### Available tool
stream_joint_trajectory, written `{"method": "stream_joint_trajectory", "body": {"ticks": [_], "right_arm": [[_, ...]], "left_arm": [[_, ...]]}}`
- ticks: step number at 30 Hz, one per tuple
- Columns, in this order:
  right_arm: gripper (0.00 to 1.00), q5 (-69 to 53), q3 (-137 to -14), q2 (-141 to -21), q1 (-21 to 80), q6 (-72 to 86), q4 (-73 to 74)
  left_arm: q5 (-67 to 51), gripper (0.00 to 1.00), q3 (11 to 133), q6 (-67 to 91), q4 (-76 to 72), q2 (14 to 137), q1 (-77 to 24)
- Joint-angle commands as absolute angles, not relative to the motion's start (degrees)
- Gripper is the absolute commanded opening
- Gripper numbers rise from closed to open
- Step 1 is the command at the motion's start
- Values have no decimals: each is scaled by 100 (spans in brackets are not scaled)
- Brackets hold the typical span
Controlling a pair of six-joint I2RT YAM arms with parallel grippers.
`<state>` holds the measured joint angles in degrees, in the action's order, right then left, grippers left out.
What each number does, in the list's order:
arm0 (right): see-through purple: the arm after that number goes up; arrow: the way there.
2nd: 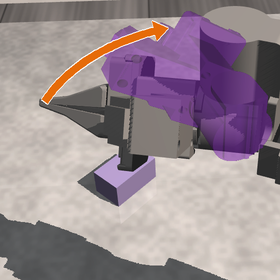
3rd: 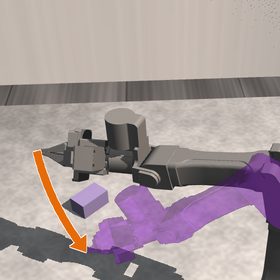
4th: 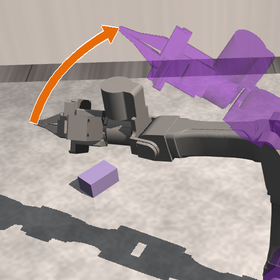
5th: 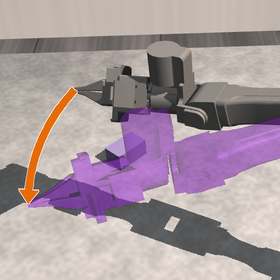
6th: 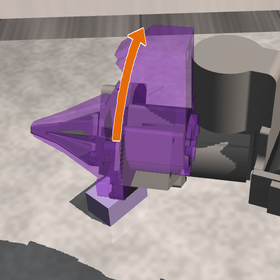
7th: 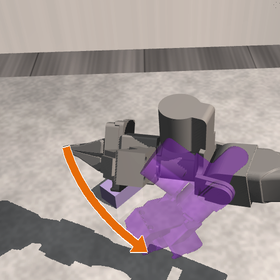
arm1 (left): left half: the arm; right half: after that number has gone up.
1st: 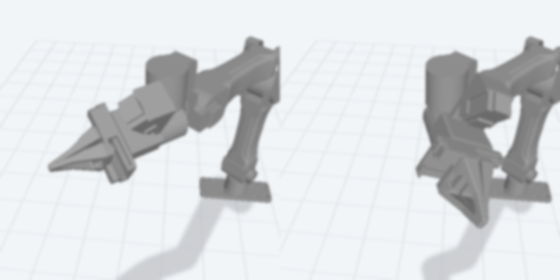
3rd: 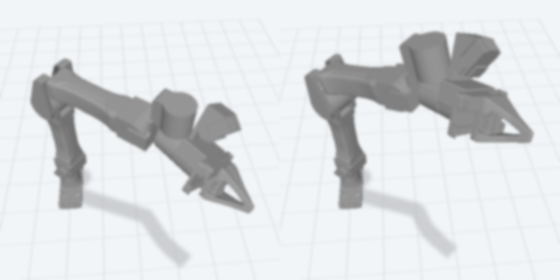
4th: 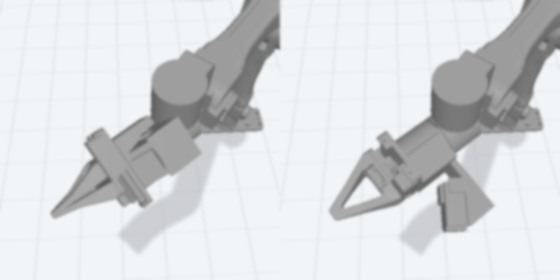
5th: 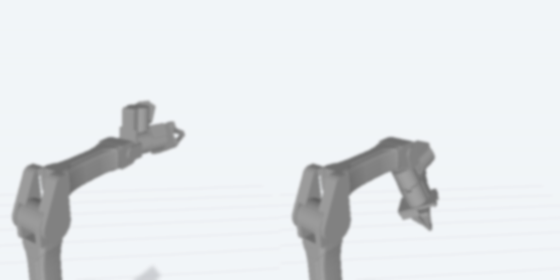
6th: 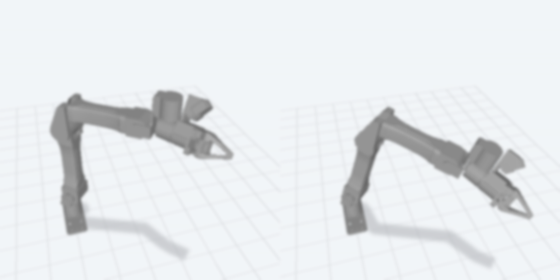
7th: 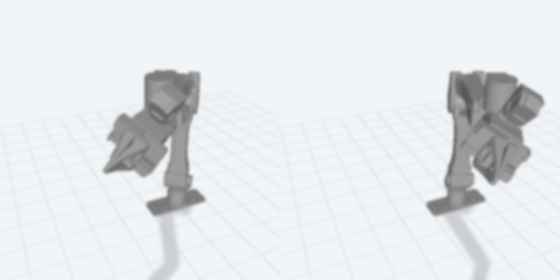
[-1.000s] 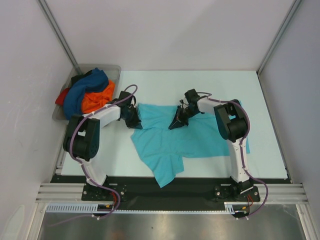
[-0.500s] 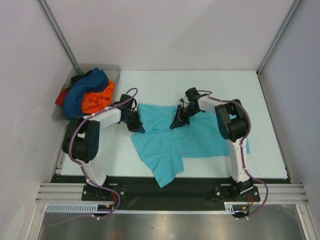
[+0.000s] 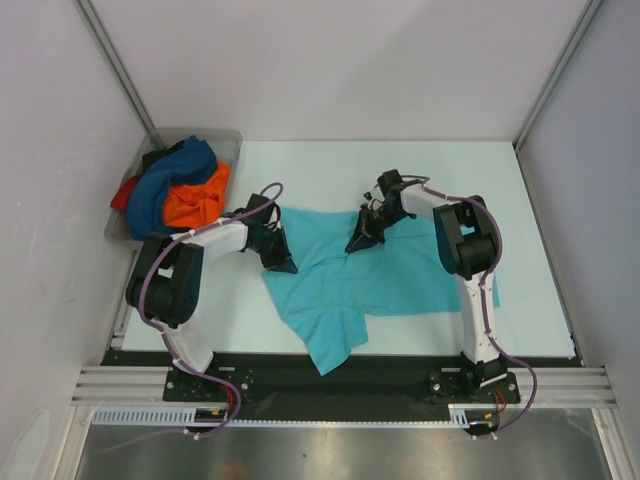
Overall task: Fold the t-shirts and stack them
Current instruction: Fold the tshirt
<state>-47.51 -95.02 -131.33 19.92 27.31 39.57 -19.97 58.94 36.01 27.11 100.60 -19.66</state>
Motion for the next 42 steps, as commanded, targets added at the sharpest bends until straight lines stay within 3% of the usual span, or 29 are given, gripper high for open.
{"method": "stream_joint_trajectory", "body": {"ticks": [1,4,5,6,9,11,13,18,20,22,26,29,35,42], "right_arm": [[12,-4983,-9747,-13227,1969,2496,4289],[36,-4703,-9844,-13071,1960,2269,4648],[38,-4563,-9861,-12956,1943,2241,4702],[39,-4222,-9879,-12833,1916,2241,4720],[43,-3362,-9818,-12209,1855,2407,4527],[48,-2990,-9581,-11797,1741,2574,4107],[48,-2664,-9431,-11681,1478,2926,3921],[48,-2207,-9123,-11540,818,3427,3226],[37,-2250,-9062,-11558,512,3585,2912],[23,-2364,-8957,-11558,344,3743,2577],[11,-2706,-8824,-11829,45,4015,1760],[10,-2830,-8684,-12137,-289,4192,1522],[11,-2664,-8341,-12454,-869,4026,1345],[17,-2593,-8876,-13059,-1318,3551,1581]], "left_arm": [[-1978,11,6002,3578,2794,9914,-1986],[-1400,24,6301,3210,3285,9748,-1995],[-1197,31,6389,3112,3400,9669,-1995],[-1030,45,6494,3007,3541,9485,-1995],[-344,66,7065,2672,3884,9299,-1986],[-19,73,7486,2470,3816,9404,-1934],[-61,72,7820,2330,3674,9954,-1846],[-79,58,9367,2329,3919,11336,-1600],[-175,43,9736,2451,3929,11627,-1512],[-717,41,9572,2574,3439,11523,-1477],[-1440,42,9482,2961,2417,11741,-1485],[-1487,37,9624,3146,2557,12260,-1485],[-809,36,9492,2962,3041,12779,-1134],[-712,35,10211,2821,3515,13350,-993]]}}
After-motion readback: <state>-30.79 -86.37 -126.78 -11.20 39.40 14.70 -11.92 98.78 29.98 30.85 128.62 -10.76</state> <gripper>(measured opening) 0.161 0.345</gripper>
